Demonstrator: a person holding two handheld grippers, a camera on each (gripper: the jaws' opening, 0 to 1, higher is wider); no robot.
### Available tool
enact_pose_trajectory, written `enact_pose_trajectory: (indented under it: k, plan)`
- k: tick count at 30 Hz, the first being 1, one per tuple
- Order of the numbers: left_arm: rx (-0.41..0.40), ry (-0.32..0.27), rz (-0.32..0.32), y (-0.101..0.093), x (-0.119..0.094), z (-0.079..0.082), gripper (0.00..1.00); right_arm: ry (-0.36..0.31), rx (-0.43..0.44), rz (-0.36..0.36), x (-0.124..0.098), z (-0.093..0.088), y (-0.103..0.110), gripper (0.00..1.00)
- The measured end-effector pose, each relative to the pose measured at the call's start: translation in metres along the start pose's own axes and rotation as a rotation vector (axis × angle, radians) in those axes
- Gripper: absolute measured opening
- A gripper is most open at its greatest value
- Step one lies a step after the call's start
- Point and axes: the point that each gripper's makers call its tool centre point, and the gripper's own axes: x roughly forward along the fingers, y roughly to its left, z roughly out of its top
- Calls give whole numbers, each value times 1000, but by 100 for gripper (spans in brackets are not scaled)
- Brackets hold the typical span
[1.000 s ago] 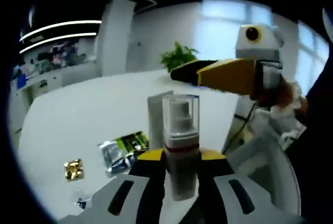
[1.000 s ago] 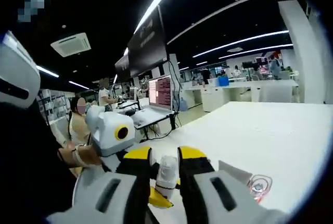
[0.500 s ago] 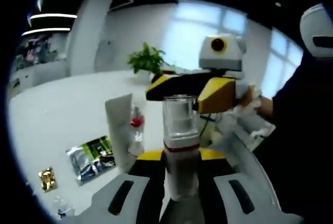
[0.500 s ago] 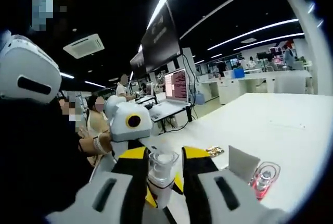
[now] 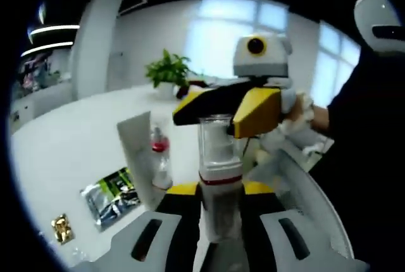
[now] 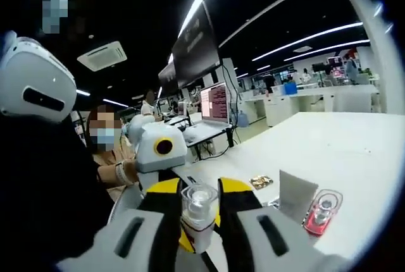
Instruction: Arrange the skincare products in the storage area until every visible bottle or jar stands upright without overlapping.
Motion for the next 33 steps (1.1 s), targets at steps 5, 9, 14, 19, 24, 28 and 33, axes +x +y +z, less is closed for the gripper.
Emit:
enact_pose_trajectory:
  k: [5, 9, 14, 19, 24, 28, 33]
  plan:
    - [45, 57, 99, 18, -1, -9, 36, -24, -4, -47, -11, 2, -8, 21]
    - [29, 82, 119, 21, -3, -16, 37, -35, 1, -94, -25, 2, -18, 21]
    - [69, 147, 200, 32, -16, -29, 43, 6, -20, -186, -45, -9, -36, 22]
    - [33, 135, 237, 36, -26, -30, 49, 62, -41, -304, -67, -26, -58, 22]
    - [34, 123, 298, 47, -38, -24, 57, 139, -71, -394, -77, -52, -79, 22]
    - [21, 116, 337, 52, -51, -20, 60, 152, -74, -438, -78, -64, -89, 22]
    - [18, 124, 372, 57, -65, -26, 60, 133, -134, -468, -79, -68, -101, 22]
